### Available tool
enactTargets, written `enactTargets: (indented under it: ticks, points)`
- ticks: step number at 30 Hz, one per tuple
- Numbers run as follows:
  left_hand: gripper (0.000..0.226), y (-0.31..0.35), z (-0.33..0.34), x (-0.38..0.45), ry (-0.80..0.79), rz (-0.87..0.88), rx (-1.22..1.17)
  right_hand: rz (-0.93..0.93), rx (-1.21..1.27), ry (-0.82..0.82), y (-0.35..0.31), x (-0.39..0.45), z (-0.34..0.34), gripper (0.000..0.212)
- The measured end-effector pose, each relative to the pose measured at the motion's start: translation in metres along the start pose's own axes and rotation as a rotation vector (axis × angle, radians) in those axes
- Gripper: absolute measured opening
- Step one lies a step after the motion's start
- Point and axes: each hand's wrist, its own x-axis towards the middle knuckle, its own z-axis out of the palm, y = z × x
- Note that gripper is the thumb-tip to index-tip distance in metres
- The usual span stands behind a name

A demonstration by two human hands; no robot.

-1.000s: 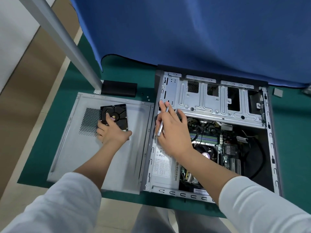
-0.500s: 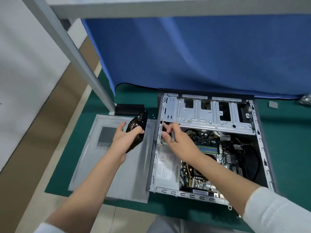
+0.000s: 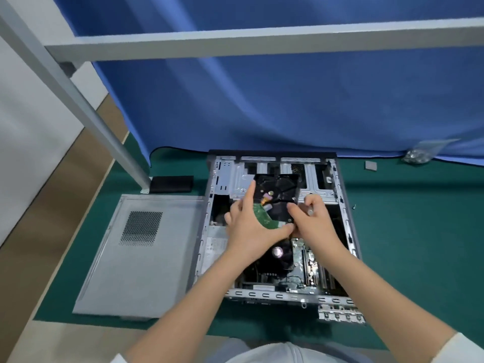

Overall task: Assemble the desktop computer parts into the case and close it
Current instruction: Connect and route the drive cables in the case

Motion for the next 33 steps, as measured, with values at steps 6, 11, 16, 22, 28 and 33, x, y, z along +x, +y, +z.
enactTargets:
  ticks: [6, 11, 16, 22, 28, 33]
  points:
    - [0.071, -0.014, 0.018, 0.004, -0.351, -0.32, -0.577, 0.01, -0.11, 0.017, 0.023, -0.001, -0.058, 0.036]
    - [0.021, -0.033, 0.04, -0.002, -0.28, -0.381, -0.713, -0.085, -0.321, -0.171, 0.03, 0.002, -0.077, 0.033]
    - [0.031, -0.056, 0.027, -0.008, -0.173, -0.492, -0.742, -0.573, -1.148, -0.012, 0.044, 0.008, -0.098, 0.038]
    - [0.027, -0.059, 0.009, -0.004, -0.194, -0.524, -0.643, -0.443, -1.565, -0.204, 0.069, 0.014, -0.1, 0.015]
    - [0.023, -0.044, 0.022, 0.01, -0.227, -0.529, -0.613, -0.394, -1.868, -0.238, 0.085, 0.005, -0.084, 0.033]
    - [0.016, -0.04, 0.028, 0.021, -0.239, -0.562, -0.665, -0.314, -1.943, -0.191, 0.084, 0.004, -0.074, 0.034]
